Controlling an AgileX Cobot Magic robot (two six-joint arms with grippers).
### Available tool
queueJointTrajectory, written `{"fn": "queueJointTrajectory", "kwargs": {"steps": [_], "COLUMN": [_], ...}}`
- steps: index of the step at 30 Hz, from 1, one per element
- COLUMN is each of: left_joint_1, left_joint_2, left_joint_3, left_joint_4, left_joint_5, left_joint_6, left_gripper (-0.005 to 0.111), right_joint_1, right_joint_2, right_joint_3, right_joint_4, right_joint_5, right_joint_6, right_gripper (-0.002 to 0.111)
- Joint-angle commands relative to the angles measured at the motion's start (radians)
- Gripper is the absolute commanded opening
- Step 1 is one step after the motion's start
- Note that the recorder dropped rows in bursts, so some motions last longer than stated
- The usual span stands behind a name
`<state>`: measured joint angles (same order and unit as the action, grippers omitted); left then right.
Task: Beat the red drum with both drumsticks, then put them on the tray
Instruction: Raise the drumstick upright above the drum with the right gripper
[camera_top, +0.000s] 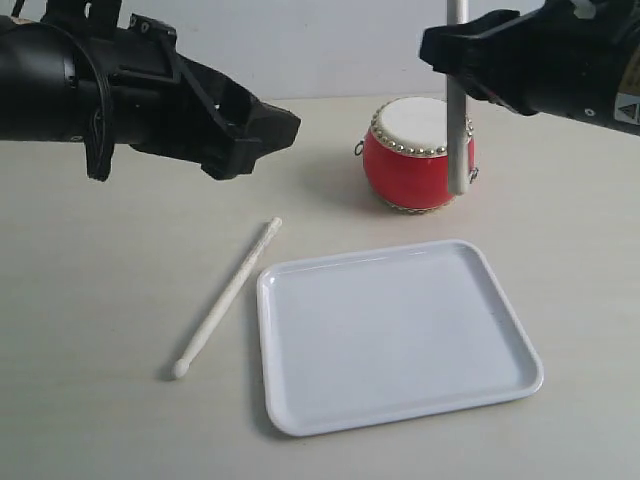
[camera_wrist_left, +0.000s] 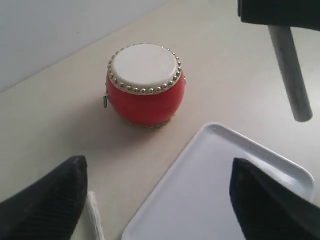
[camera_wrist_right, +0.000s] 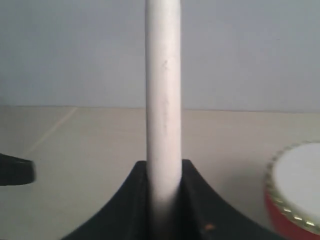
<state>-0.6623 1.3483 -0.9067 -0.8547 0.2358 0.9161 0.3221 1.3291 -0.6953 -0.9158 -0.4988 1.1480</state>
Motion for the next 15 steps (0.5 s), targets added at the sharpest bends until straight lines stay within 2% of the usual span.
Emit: {"fn": "queueJointTrajectory", "kwargs": {"steps": [1, 4, 6, 9, 15], "left_joint_1": [0.002, 0.003, 0.003, 0.003, 0.006], "left_joint_2": [0.021, 0.036, 0.051, 0.081, 0.143], "left_joint_3": [0.005, 0.005, -0.003, -0.027, -0.101], "left_joint_4": [-0.042, -0.062, -0.083, -0.157, -0.233], "left_joint_5": [-0.044, -0.062, -0.065, -0.055, -0.034], "left_joint_6": [0.013, 0.026, 0.056, 0.112, 0.164], "left_gripper": [0.075, 0.075, 0.074, 0.068, 0.068], "right_joint_1": [-0.126, -0.168, -0.178, -0.178, -0.178], "right_joint_2": [0.181, 0.279, 0.325, 0.367, 0.422], "right_joint_3": [-0.161, -0.258, -0.290, -0.300, -0.300], "right_joint_4": [-0.463, -0.489, -0.454, -0.362, -0.254], "right_joint_5": [-0.451, -0.643, -0.722, -0.722, -0.722], "right_joint_6": [0.399, 0.423, 0.368, 0.244, 0.110], "right_gripper": [0.000, 0.000, 0.000, 0.000, 0.000]}}
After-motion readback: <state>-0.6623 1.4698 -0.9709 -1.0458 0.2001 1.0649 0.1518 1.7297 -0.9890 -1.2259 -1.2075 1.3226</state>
